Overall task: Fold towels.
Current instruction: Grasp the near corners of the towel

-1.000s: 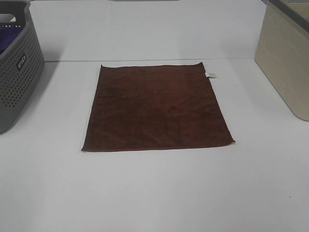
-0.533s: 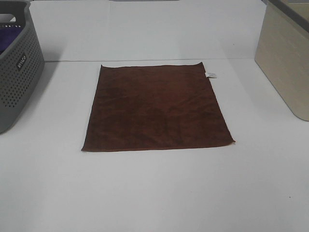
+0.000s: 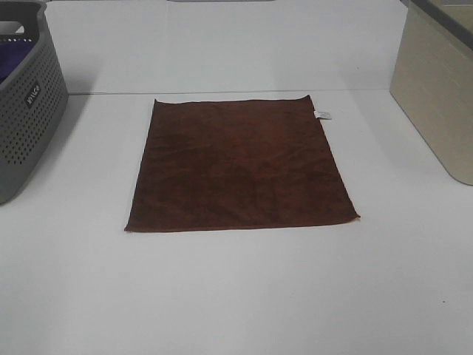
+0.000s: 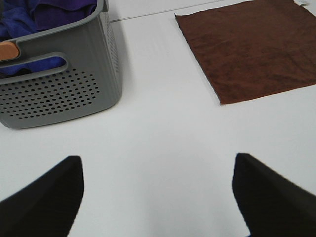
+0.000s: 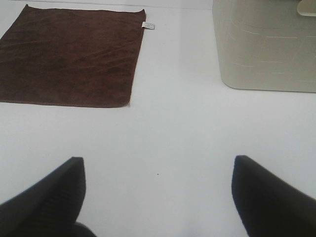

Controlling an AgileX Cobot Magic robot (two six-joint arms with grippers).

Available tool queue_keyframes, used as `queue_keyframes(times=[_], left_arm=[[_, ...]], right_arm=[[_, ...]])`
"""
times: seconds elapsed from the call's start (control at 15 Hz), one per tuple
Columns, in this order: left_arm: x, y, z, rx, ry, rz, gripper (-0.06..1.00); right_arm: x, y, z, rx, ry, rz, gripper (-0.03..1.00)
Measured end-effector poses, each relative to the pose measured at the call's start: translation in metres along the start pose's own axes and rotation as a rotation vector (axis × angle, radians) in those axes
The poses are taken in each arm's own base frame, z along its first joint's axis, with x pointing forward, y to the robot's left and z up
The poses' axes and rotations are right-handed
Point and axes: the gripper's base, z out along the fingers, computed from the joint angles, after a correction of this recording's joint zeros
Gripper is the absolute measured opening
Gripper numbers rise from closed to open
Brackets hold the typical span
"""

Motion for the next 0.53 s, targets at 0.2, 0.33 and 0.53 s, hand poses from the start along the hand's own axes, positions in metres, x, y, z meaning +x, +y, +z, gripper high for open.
queue_keyframes(times=[0.2,0.33,0.53], left_arm=[[0.0,0.0,0.0,0.0,0.0,0.0,0.77],[0.0,0.0,0.0,0.0,0.0,0.0,0.77],[0.0,0.0,0.0,0.0,0.0,0.0,0.77]], right_arm=[[0.0,0.0,0.0,0.0,0.0,0.0,0.78],[0.0,0.0,0.0,0.0,0.0,0.0,0.78],[0.0,0.0,0.0,0.0,0.0,0.0,0.78]])
